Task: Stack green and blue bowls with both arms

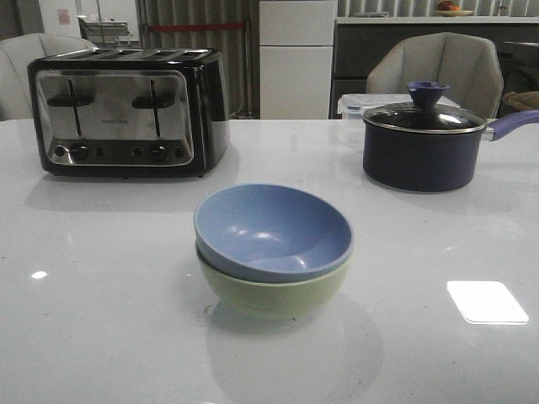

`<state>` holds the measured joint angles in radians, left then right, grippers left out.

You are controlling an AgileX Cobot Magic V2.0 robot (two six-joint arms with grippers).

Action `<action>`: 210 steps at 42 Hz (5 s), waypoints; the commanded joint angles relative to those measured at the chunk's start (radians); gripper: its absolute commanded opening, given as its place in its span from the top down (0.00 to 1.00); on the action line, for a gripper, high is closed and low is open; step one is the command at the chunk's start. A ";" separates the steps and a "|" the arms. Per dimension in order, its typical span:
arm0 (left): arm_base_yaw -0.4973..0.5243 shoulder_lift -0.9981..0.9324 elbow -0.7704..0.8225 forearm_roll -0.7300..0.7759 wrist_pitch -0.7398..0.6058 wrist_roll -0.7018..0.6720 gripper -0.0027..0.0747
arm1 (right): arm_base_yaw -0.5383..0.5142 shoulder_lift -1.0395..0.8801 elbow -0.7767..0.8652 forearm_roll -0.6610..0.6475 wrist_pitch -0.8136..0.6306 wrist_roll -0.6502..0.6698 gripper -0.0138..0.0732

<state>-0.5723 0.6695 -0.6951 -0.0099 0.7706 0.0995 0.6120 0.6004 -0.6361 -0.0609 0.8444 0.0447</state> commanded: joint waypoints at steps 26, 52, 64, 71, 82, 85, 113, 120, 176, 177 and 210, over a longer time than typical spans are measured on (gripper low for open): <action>-0.009 -0.001 -0.029 0.016 -0.071 -0.001 0.85 | -0.008 -0.003 -0.027 -0.017 -0.038 -0.001 0.78; 0.421 -0.525 0.472 -0.032 -0.584 -0.001 0.84 | -0.008 -0.003 -0.027 -0.017 -0.039 -0.001 0.78; 0.488 -0.670 0.706 -0.116 -0.818 -0.001 0.84 | -0.008 -0.003 -0.027 -0.017 -0.039 -0.001 0.78; 0.490 -0.696 0.702 -0.118 -0.839 -0.001 0.84 | -0.008 -0.003 -0.027 -0.017 -0.039 -0.001 0.78; 0.513 -0.696 0.702 -0.118 -0.858 -0.001 0.84 | -0.008 -0.003 -0.027 -0.017 -0.039 -0.001 0.78; 0.530 -0.696 0.702 -0.118 -0.858 -0.001 0.85 | -0.008 -0.003 -0.027 -0.017 -0.039 -0.001 0.78; 0.530 -0.694 0.702 -0.118 -0.858 -0.001 0.85 | -0.008 -0.003 -0.027 -0.017 -0.039 -0.001 0.78; 0.530 -0.694 0.702 -0.118 -0.858 -0.001 0.85 | -0.008 -0.003 -0.027 -0.017 -0.039 -0.001 0.78; 0.530 -0.694 0.702 -0.118 -0.858 -0.001 0.85 | -0.617 -0.630 0.661 0.107 -0.844 -0.001 0.78; 0.530 -0.694 0.702 -0.118 -0.858 -0.001 0.85 | -0.617 -0.630 0.661 0.114 -0.852 -0.002 0.78; 0.530 -0.694 0.702 -0.118 -0.858 -0.001 0.85 | -0.617 -0.630 0.661 0.071 -0.929 -0.003 0.78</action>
<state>-0.0413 -0.0036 0.0040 -0.1182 0.0000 0.0995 0.0006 -0.0098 0.0277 0.0198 0.0000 0.0447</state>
